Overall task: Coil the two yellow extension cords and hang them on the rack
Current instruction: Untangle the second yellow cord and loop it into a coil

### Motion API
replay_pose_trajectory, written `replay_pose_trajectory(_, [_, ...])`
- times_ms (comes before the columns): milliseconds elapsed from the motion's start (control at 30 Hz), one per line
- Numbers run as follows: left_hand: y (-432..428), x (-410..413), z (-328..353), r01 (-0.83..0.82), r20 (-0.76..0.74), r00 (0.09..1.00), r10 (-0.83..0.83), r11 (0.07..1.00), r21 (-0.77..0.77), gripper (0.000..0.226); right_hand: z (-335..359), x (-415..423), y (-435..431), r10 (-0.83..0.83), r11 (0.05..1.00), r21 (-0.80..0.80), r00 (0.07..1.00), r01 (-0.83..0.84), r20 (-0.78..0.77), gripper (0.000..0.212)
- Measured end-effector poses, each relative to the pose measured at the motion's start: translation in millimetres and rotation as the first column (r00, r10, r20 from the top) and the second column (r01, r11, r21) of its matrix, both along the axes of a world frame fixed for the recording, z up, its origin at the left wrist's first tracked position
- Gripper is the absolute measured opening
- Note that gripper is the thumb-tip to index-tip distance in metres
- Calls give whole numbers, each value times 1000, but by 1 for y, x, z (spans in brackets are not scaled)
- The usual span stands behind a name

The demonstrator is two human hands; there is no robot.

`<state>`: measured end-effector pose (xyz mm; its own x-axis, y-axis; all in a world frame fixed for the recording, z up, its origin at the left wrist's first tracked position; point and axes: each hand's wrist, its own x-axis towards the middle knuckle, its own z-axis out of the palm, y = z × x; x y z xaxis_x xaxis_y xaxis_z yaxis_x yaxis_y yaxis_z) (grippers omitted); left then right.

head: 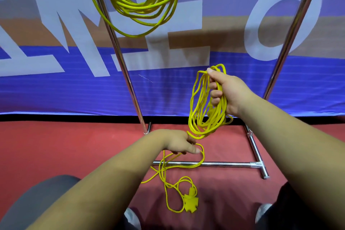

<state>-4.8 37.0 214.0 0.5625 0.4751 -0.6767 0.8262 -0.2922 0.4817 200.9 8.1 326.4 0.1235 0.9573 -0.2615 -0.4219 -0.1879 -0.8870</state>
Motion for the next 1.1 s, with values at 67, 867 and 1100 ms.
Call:
replay_pose_trajectory(67, [4, -2, 3, -62, -90, 994, 63, 998, 18, 38, 0, 1, 0, -8, 1000, -15, 1000, 9, 19, 34])
replay_pose_trajectory(867, [57, 0, 21, -831, 60, 178, 982, 183, -525, 7, -21, -1, 7, -219, 974, 25, 903, 226, 371, 26])
replay_pose_trajectory(1100, [86, -10, 59, -729, 28, 77, 997, 76, -680, 29, -49, 14, 19, -332, 899, -91, 803, 428, 494, 19])
